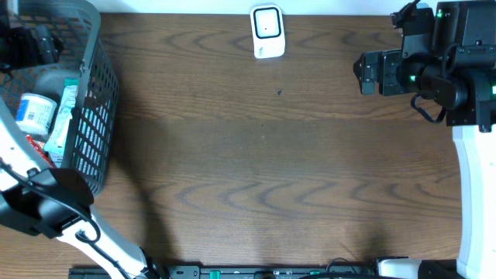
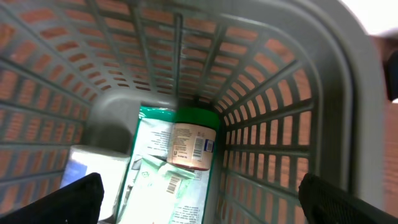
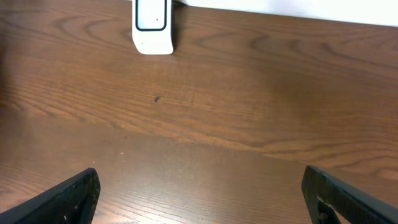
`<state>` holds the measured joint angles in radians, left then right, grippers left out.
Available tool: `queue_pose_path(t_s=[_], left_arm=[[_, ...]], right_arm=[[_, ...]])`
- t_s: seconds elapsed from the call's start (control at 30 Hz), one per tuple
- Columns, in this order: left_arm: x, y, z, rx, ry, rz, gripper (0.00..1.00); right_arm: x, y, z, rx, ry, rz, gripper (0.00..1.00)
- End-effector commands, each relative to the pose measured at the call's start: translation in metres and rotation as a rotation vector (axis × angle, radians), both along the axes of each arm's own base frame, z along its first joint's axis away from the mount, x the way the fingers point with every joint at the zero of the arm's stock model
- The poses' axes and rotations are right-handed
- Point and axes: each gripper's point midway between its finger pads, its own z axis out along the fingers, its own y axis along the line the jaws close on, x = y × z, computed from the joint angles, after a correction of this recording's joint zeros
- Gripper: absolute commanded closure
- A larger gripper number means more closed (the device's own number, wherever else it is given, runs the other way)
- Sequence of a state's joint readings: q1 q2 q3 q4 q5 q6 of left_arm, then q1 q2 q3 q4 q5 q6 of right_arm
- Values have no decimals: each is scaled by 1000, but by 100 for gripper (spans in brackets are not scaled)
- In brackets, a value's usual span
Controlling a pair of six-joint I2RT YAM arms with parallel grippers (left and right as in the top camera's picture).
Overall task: Scan the item barcode
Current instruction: 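Reach the left gripper into the basket and grasp the green-lidded jar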
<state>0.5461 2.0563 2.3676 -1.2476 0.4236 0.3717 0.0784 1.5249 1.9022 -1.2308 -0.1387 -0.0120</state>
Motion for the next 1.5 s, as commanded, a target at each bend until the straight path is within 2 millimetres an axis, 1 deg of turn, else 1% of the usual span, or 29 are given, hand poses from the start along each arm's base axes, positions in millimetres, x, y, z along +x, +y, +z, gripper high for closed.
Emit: queue_pose_path(t_s=[0.0,0.13,0.27,0.37,0.47,0.5,0.73,0.83,0.93,1.13,1.27,1.47], left_arm=[[11,-6,-14,-15,10,-55,0],[16,-8,-33,-27,52,-61,0],[18,-5,-49,-18,96,-54,0],[19,-5,-59,-30,117,-55,0],[17,-7,-68,-46,143,-56,1],[15,-8,-75,-55,159,-58,1],[11,-15,-104,-84,217,-67,1],[10,-12,-117,-55,248,-57,0],[11,-10,-126,-33,264,-53,1],[16,-18,-136,-29,263,-71,1],[23,-22,-147,-17,253,-83,1],[24,-14,-165,54,279,-63,1]], right_arm=[[1,3,3,-6,-11,17,1],[1,3,3,-6,-11,17,1],[1,3,3,-6,-11,17,1],[1,3,3,-6,-11,17,1],[1,3,3,-6,-11,17,1],[1,3,3,-6,-11,17,1],[1,3,3,-6,-11,17,1],[1,3,3,-6,-11,17,1],[1,3,3,-6,-11,17,1],[1,3,3,-6,-11,17,1],[1,3,3,-6,-11,17,1],[1,3,3,-6,-11,17,1]])
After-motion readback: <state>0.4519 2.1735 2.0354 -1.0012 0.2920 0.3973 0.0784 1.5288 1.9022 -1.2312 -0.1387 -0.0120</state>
